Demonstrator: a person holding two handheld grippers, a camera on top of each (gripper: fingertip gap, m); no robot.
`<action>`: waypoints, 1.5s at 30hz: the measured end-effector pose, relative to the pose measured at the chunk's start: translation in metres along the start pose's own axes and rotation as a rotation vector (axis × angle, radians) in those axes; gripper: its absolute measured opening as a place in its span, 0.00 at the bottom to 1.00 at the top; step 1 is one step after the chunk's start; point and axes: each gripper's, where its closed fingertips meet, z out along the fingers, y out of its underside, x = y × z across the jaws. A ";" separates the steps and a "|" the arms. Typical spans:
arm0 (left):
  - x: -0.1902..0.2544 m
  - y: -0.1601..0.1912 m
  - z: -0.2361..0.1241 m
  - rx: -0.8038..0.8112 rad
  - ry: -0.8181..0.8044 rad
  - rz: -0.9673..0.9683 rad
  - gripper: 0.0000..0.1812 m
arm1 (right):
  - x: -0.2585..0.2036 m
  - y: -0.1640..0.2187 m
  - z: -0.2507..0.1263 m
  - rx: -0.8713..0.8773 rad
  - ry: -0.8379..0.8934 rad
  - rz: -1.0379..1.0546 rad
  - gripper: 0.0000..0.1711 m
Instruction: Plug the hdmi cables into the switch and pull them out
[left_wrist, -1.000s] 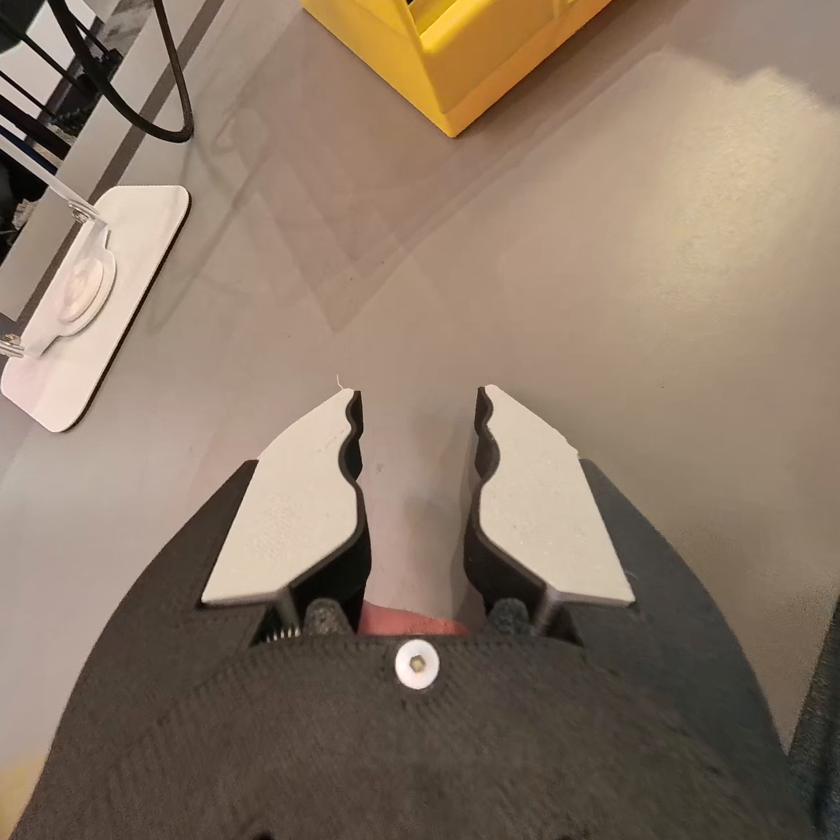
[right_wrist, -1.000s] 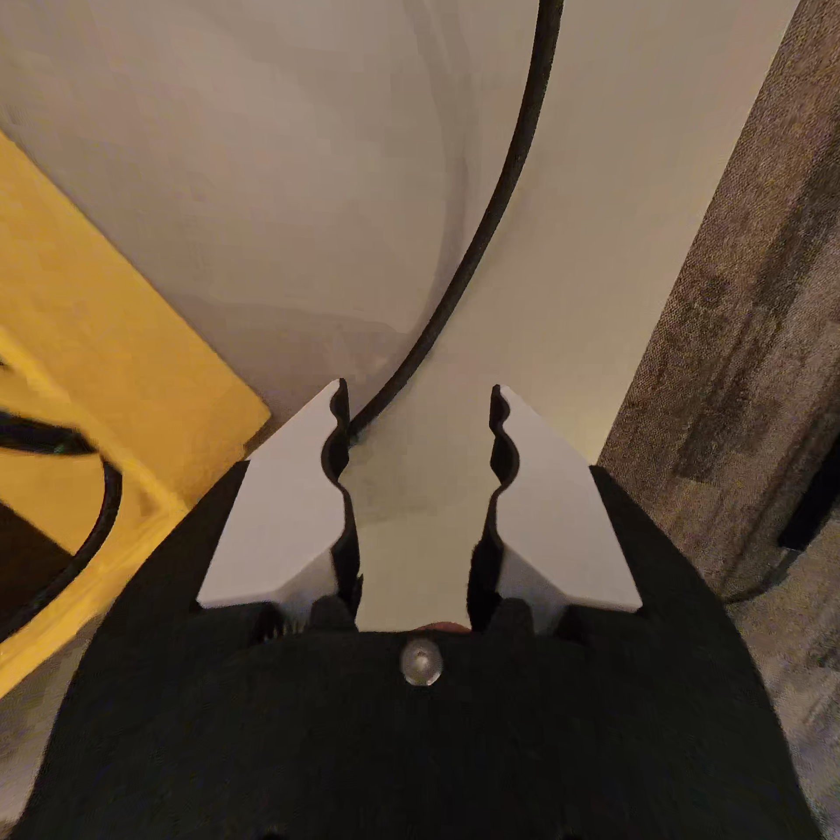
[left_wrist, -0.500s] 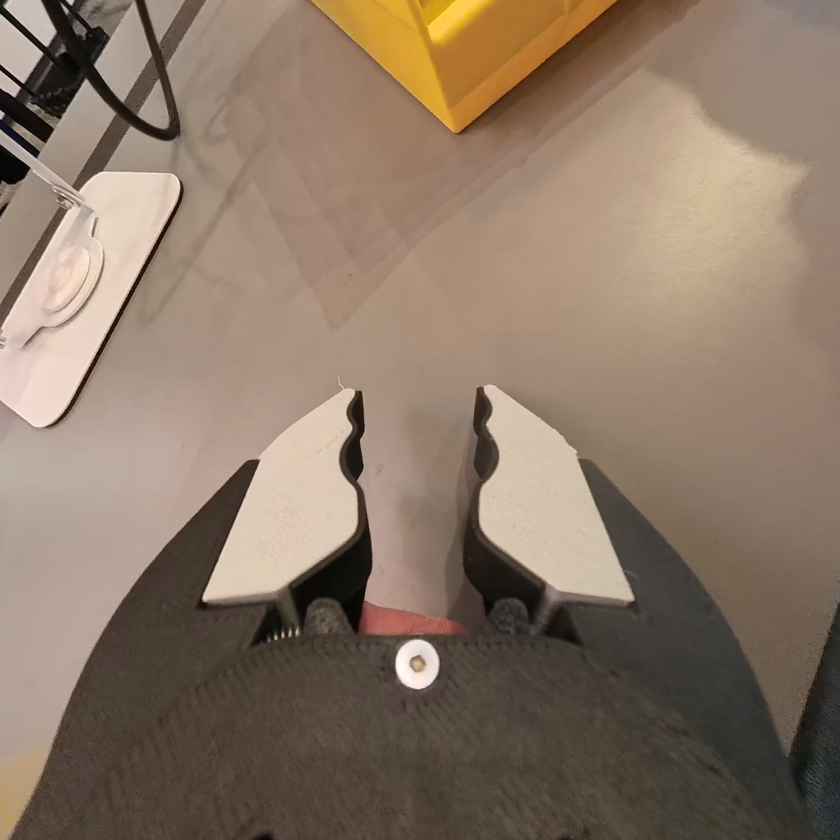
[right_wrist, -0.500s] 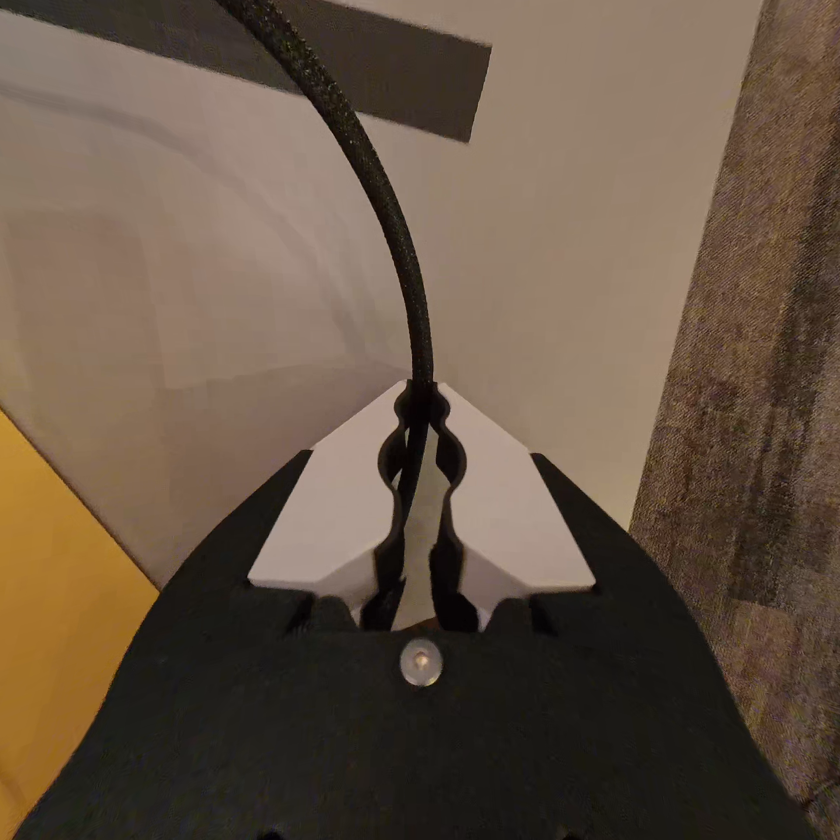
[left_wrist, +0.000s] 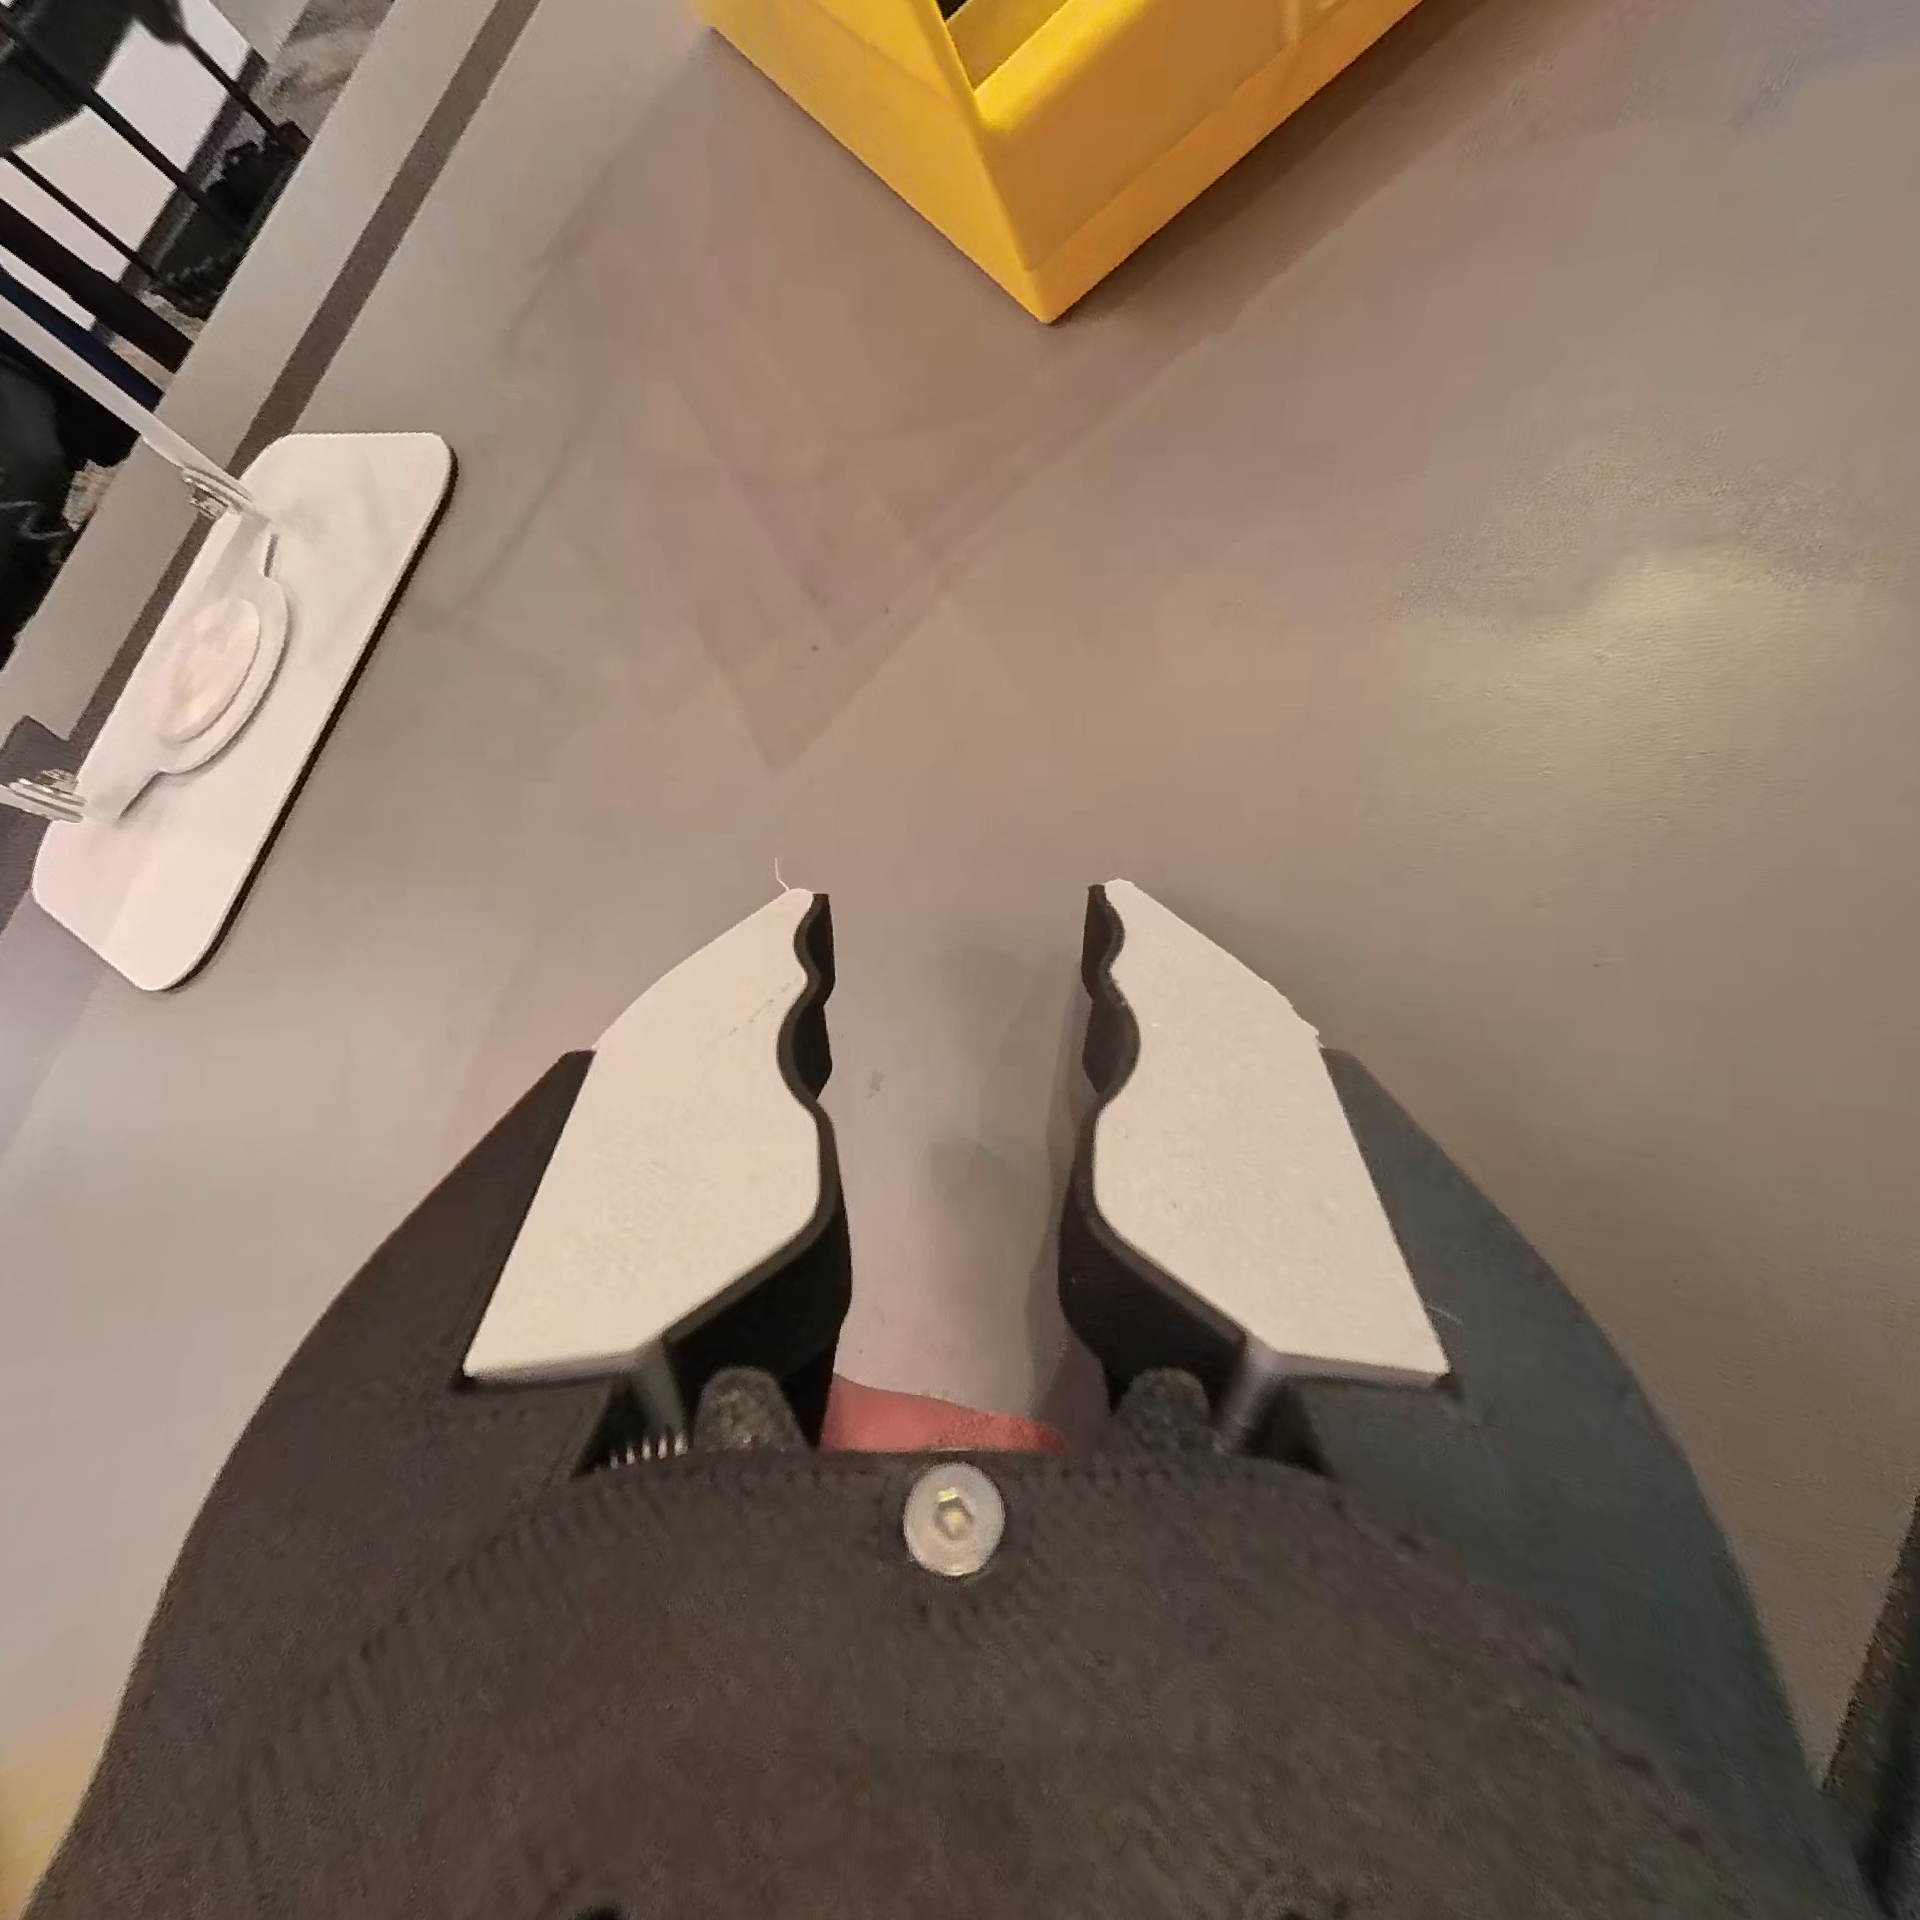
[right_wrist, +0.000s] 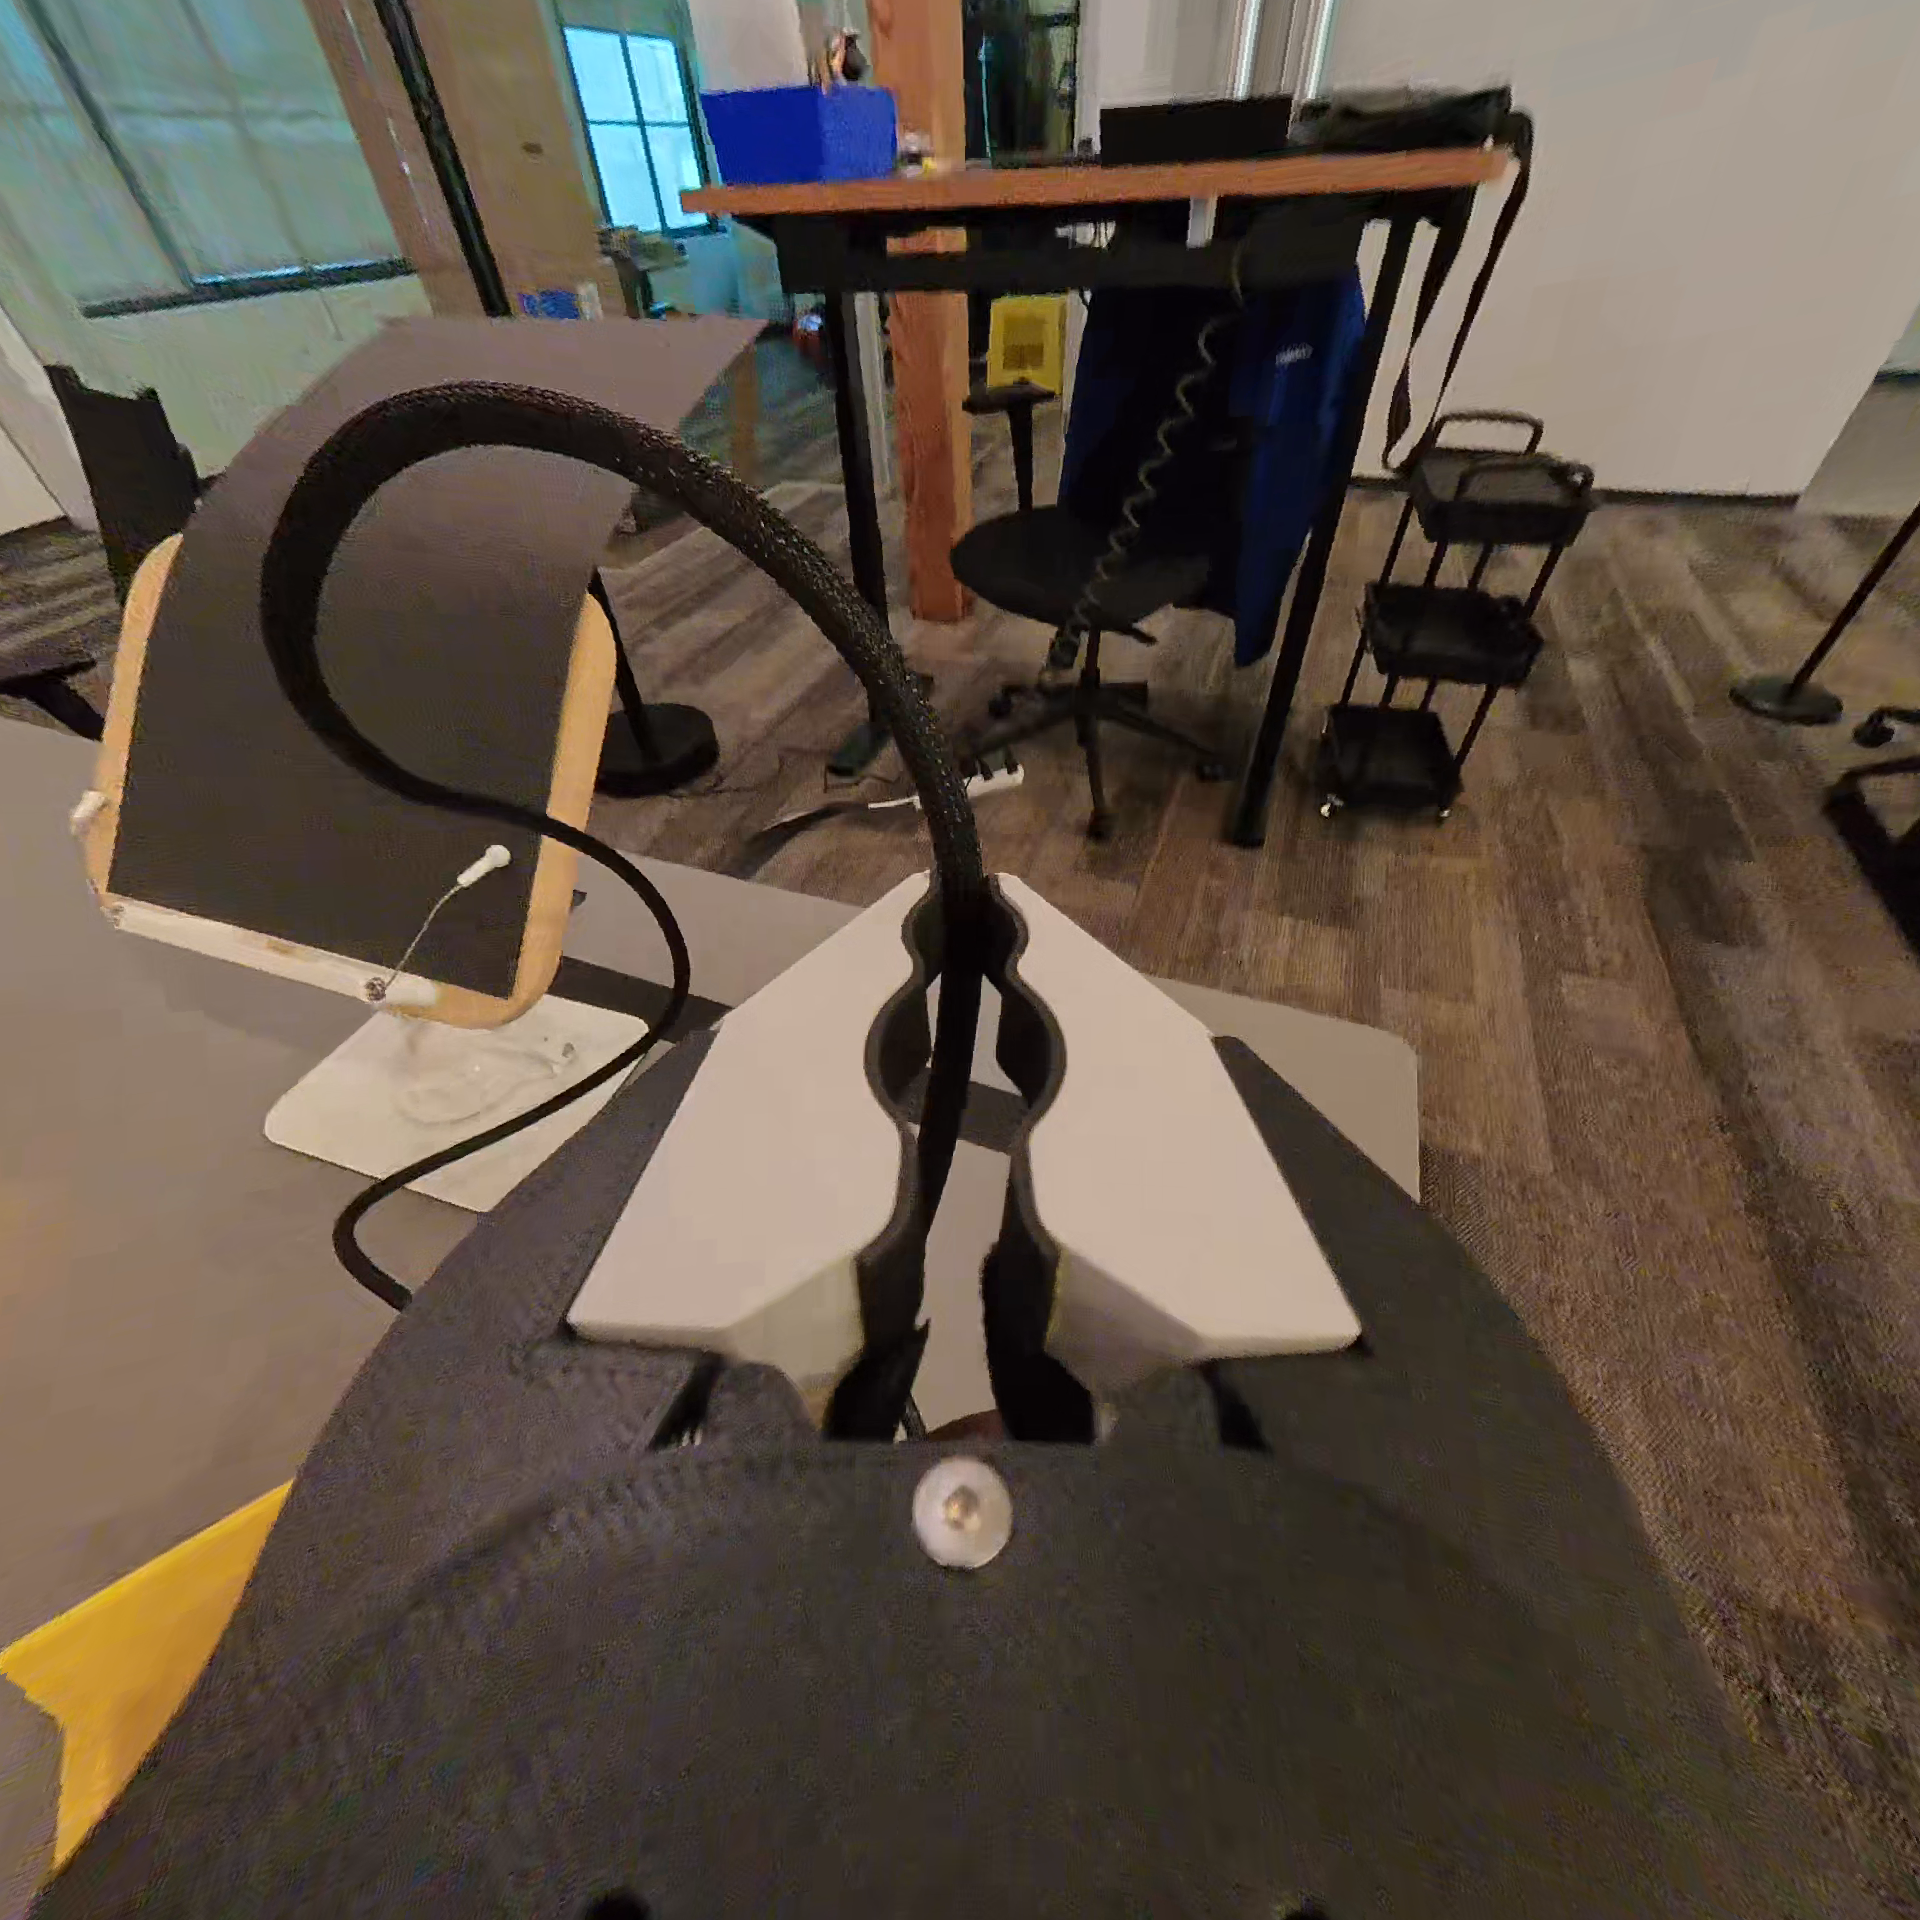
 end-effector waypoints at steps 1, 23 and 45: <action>0.000 0.000 0.000 0.002 -0.004 0.004 0.25 | -0.008 -0.004 -0.005 0.027 0.012 -0.010 0.02; 0.001 -0.002 -0.001 0.011 -0.030 0.038 0.23 | -0.043 0.286 -0.032 -0.924 0.118 -0.571 0.06; 0.001 -0.003 -0.001 0.015 -0.042 0.047 0.23 | -0.104 0.191 0.123 -1.202 0.007 -0.953 0.37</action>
